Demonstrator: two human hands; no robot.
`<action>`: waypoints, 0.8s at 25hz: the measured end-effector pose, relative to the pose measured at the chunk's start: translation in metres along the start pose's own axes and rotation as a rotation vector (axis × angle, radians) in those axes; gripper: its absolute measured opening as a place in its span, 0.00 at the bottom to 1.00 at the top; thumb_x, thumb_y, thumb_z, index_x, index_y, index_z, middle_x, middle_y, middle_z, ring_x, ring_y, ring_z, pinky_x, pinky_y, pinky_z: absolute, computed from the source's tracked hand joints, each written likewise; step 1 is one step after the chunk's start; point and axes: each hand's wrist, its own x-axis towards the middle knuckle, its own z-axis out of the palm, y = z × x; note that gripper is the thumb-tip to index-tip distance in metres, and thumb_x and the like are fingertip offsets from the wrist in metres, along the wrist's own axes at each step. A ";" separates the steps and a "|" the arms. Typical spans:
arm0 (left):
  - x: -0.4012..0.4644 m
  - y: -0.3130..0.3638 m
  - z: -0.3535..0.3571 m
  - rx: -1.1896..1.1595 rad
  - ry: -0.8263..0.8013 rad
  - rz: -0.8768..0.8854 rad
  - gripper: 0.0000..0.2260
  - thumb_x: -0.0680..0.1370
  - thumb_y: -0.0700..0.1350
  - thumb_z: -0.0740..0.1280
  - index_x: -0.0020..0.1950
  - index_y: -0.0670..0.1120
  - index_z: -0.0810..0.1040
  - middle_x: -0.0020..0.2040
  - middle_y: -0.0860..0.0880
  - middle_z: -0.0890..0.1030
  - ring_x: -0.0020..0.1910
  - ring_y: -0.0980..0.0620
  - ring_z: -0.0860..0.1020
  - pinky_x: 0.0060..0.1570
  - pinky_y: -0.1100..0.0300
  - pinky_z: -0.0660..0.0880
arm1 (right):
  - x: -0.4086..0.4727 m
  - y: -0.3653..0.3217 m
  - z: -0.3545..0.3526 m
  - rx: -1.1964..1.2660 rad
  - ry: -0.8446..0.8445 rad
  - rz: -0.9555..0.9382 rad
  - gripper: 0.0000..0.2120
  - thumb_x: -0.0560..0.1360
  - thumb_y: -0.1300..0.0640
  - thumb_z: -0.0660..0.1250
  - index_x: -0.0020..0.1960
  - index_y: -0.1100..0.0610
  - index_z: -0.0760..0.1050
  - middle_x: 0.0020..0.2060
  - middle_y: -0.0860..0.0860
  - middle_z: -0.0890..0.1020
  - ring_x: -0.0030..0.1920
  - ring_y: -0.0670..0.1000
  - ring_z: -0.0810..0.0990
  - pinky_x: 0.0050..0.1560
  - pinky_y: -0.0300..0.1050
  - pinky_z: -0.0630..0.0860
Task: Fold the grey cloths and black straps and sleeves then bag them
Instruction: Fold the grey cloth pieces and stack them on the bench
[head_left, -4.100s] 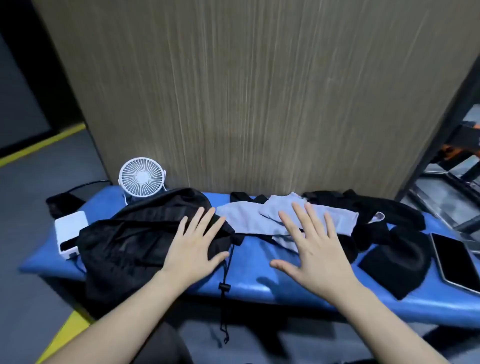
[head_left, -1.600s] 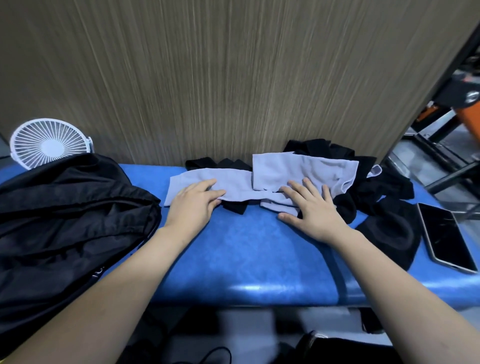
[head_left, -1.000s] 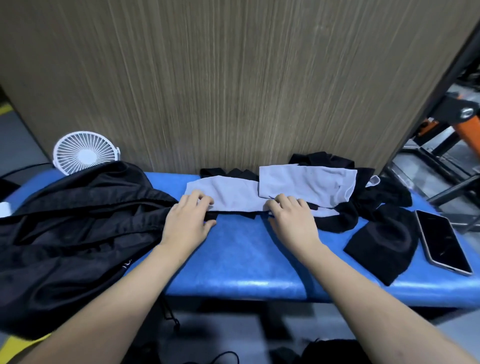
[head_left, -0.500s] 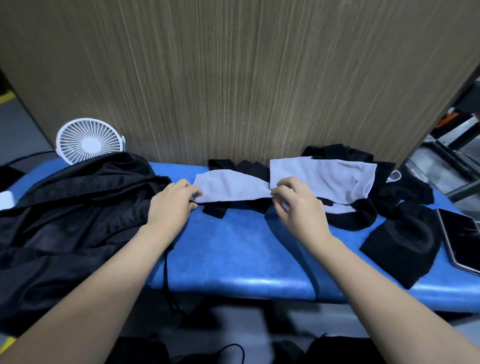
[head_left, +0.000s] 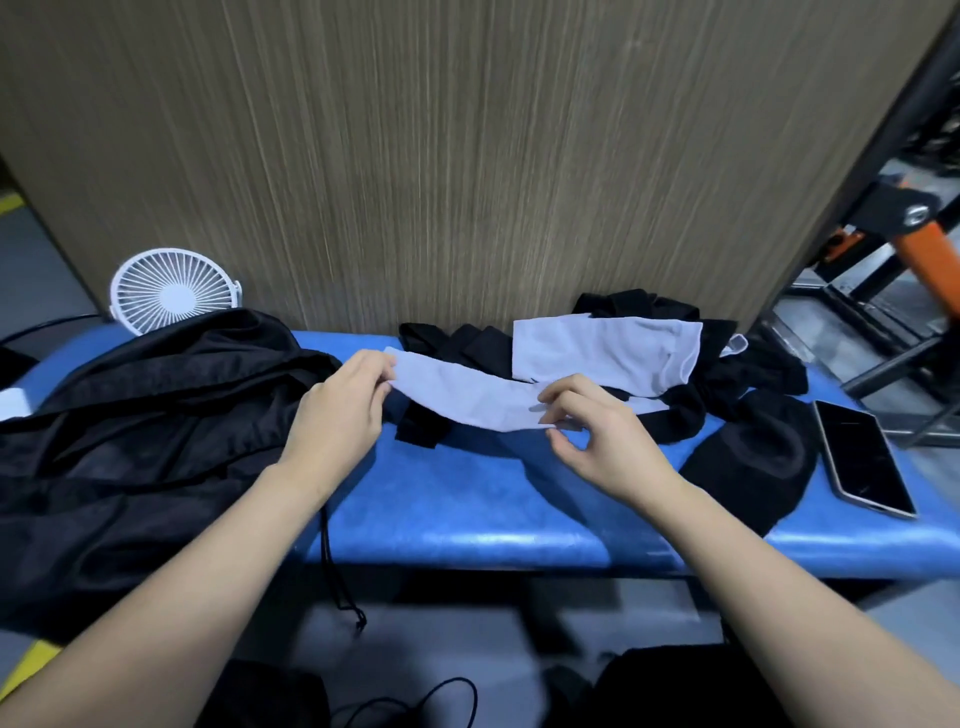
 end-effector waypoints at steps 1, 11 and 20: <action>-0.006 0.006 -0.006 -0.021 0.007 0.029 0.04 0.80 0.39 0.65 0.51 0.47 0.71 0.58 0.54 0.79 0.45 0.46 0.82 0.39 0.47 0.78 | -0.006 0.000 -0.005 -0.006 -0.004 0.002 0.05 0.74 0.68 0.68 0.45 0.60 0.76 0.54 0.49 0.77 0.53 0.42 0.80 0.53 0.39 0.78; -0.099 0.049 0.003 0.079 -0.301 0.148 0.05 0.78 0.46 0.68 0.46 0.49 0.73 0.50 0.54 0.75 0.45 0.49 0.76 0.34 0.53 0.75 | -0.070 0.009 -0.029 -0.183 -0.311 0.146 0.06 0.71 0.66 0.67 0.43 0.55 0.76 0.53 0.50 0.78 0.53 0.54 0.80 0.54 0.49 0.78; -0.087 0.063 -0.015 -0.104 -0.261 -0.040 0.04 0.80 0.54 0.63 0.49 0.57 0.75 0.49 0.59 0.75 0.44 0.59 0.72 0.41 0.58 0.73 | -0.085 0.010 -0.041 -0.099 -0.316 0.171 0.04 0.71 0.57 0.70 0.45 0.51 0.80 0.52 0.42 0.79 0.52 0.44 0.78 0.55 0.40 0.75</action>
